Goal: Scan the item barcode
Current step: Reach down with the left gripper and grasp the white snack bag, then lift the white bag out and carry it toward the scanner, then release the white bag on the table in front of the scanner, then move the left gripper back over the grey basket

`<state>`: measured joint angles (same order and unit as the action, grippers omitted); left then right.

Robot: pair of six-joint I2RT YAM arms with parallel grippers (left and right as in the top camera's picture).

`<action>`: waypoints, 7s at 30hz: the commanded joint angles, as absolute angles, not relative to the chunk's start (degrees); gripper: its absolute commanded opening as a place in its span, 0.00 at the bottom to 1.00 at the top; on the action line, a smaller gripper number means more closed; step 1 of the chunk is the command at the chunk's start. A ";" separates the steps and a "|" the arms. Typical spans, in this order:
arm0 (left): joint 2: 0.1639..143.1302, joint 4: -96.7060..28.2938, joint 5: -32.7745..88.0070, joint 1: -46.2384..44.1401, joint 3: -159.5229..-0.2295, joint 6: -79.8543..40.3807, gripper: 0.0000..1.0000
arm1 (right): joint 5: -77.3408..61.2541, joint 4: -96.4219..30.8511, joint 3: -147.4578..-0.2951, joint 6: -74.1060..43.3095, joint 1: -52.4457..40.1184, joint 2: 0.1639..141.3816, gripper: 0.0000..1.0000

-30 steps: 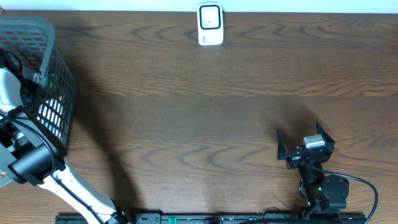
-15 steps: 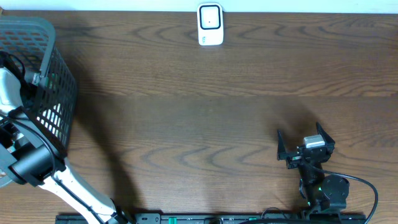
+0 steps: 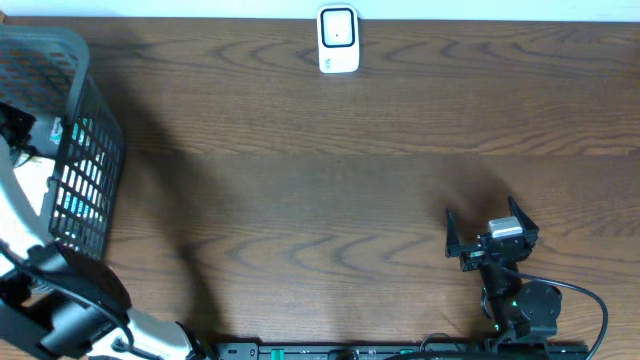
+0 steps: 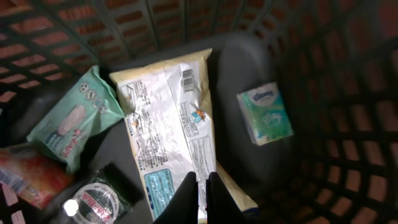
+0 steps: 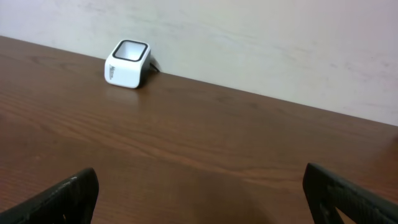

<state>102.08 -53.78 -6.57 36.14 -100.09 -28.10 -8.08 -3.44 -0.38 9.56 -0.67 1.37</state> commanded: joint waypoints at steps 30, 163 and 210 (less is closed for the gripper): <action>117.34 -51.35 -12.16 32.49 -92.31 -26.48 0.71 | -8.05 -3.66 -0.32 9.72 -1.17 1.04 0.99; 93.19 -36.67 3.36 -29.23 -89.49 -20.05 0.62 | -8.05 -3.66 -0.32 9.72 -1.17 1.04 0.99; 74.52 -59.29 3.33 -11.16 -89.49 -15.59 0.86 | -8.05 -3.66 -0.32 9.72 -1.17 1.04 0.99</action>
